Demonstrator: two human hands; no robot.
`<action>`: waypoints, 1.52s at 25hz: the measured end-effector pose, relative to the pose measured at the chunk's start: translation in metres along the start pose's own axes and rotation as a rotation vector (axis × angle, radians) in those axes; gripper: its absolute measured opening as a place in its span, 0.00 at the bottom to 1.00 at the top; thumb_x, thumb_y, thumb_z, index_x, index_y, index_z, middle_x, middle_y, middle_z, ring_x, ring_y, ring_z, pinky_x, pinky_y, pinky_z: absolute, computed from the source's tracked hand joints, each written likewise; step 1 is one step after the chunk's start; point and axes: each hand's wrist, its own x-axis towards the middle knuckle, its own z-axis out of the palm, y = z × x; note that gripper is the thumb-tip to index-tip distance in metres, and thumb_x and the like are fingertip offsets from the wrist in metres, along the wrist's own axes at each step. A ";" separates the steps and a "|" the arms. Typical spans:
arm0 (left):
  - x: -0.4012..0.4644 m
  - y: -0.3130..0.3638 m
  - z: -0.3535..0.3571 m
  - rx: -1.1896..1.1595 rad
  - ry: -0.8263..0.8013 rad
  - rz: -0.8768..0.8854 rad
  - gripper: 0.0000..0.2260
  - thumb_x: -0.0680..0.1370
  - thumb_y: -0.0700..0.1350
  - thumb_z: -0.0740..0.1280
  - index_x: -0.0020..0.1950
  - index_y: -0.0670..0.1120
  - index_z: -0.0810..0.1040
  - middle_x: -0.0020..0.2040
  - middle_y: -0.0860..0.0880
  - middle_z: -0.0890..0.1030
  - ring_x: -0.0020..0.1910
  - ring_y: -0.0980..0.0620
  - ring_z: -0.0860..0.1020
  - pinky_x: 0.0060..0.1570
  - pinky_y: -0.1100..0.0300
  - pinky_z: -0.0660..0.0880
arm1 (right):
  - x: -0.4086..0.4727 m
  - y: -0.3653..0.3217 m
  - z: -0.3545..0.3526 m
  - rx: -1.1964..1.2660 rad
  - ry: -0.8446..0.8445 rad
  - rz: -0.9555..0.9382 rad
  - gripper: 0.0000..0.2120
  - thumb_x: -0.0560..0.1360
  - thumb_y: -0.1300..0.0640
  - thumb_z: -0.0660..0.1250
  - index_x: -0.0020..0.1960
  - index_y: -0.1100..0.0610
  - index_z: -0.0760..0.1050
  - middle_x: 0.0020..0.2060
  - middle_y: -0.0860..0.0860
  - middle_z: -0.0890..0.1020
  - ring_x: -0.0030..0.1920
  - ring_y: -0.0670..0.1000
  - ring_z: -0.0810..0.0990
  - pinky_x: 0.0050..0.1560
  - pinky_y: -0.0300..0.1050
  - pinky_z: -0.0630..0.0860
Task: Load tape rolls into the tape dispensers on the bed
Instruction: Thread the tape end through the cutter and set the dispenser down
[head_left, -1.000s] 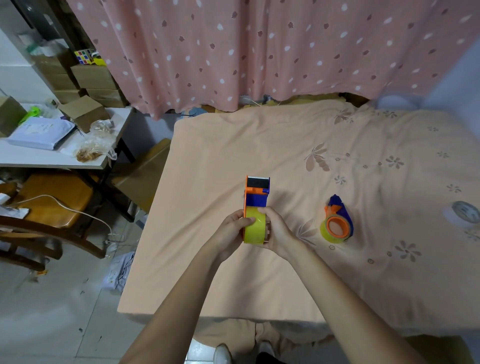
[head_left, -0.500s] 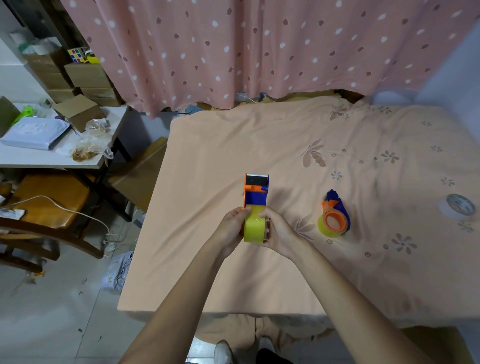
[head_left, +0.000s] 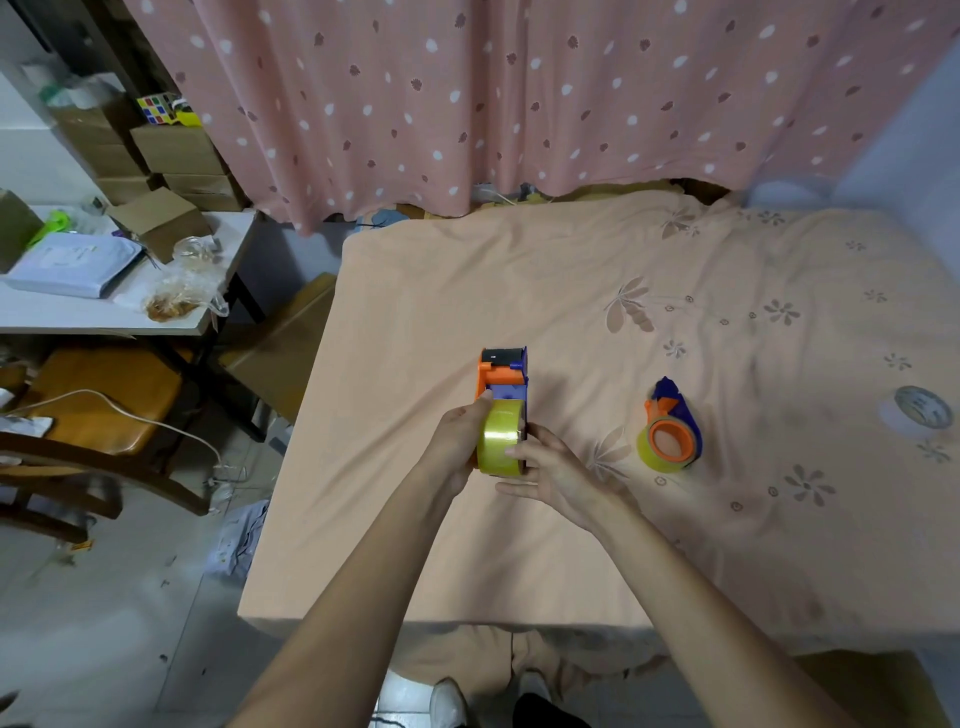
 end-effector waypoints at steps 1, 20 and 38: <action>0.000 -0.002 0.002 0.026 0.031 -0.003 0.16 0.80 0.54 0.60 0.44 0.45 0.82 0.39 0.47 0.84 0.40 0.46 0.80 0.46 0.55 0.74 | 0.000 0.000 0.001 -0.007 0.017 -0.004 0.32 0.66 0.53 0.71 0.69 0.53 0.68 0.65 0.57 0.77 0.59 0.57 0.82 0.54 0.52 0.81; -0.009 -0.004 0.003 -0.001 -0.129 0.033 0.17 0.80 0.44 0.63 0.66 0.37 0.71 0.54 0.39 0.81 0.50 0.42 0.80 0.55 0.48 0.76 | 0.004 -0.011 0.007 0.134 0.117 0.050 0.22 0.72 0.46 0.64 0.64 0.53 0.75 0.59 0.60 0.78 0.58 0.60 0.80 0.52 0.55 0.81; -0.009 0.007 0.013 0.137 -0.026 0.163 0.20 0.79 0.57 0.61 0.57 0.42 0.78 0.50 0.43 0.83 0.48 0.47 0.81 0.54 0.49 0.76 | -0.008 -0.016 0.003 -0.036 0.151 -0.359 0.25 0.71 0.54 0.70 0.66 0.42 0.67 0.65 0.50 0.75 0.63 0.53 0.78 0.59 0.60 0.77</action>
